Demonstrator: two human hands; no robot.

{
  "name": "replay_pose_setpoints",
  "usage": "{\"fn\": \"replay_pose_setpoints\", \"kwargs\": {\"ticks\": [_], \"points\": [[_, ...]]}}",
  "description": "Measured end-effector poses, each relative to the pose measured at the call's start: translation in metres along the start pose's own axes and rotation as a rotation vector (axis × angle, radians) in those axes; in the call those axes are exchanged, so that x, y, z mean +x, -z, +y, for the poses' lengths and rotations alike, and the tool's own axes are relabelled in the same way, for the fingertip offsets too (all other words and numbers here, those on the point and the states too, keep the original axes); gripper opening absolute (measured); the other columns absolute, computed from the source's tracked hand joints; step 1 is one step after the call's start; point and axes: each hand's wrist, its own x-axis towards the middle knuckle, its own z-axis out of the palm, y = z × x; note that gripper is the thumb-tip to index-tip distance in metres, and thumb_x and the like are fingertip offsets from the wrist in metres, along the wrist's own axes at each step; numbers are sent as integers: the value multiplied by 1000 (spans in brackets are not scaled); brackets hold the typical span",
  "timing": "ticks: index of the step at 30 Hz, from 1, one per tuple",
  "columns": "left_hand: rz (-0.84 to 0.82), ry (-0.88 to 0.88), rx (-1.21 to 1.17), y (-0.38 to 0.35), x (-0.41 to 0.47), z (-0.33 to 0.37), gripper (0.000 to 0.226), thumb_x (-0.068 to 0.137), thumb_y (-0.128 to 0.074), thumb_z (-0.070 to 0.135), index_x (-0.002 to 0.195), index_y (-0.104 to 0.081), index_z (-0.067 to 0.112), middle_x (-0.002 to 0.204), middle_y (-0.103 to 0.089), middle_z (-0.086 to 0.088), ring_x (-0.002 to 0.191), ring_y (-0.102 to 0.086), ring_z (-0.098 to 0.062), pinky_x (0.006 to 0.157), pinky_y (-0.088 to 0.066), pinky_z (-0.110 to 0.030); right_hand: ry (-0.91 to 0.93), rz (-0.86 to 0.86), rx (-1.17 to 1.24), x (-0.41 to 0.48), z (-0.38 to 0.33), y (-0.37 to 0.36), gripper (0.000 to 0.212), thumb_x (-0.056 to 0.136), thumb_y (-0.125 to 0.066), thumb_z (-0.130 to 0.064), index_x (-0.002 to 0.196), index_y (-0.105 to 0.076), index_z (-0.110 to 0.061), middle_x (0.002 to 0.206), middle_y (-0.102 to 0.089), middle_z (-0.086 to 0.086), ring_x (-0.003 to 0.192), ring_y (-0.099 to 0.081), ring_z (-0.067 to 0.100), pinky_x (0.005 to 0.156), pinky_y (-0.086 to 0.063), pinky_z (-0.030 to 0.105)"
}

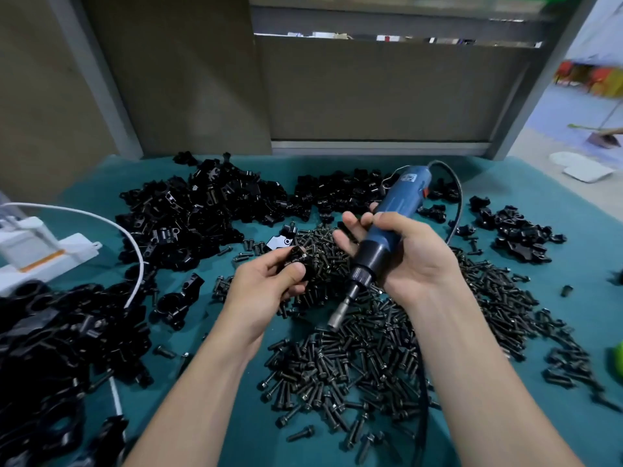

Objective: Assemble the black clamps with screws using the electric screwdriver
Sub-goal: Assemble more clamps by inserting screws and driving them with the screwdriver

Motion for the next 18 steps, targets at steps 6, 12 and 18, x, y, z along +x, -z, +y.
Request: {"fn": "replay_pose_setpoints", "kwargs": {"ticks": [6, 12, 18], "points": [[-10, -19, 72, 2, -2, -2, 38, 94, -75, 9, 105, -69, 45, 99, -80, 13, 81, -78, -13, 84, -58, -26, 113, 206, 194, 41, 9, -11, 19, 91, -66, 4, 94, -51, -8, 64, -56, 8, 47, -55, 16, 46, -48, 22], [66, -37, 17, 2, 3, -5, 36, 89, -81, 10, 109, -73, 40, 102, -81, 6, 86, -80, -22, 84, -62, -27, 396, 256, 153, 65, 8, -16, 22, 88, -64, 8, 99, -52, -8, 62, -54, 5, 47, -54, 18, 51, -47, 26], [68, -37, 31, 2, 1, -10, 39, 87, -83, 13, 123, -74, 26, 103, -81, 1, 84, -80, -22, 86, -62, -30, 473, 245, 187, 69, 4, -16, 23, 86, -61, 11, 99, -55, -7, 57, -54, 4, 46, -53, 19, 51, -46, 27]]}}
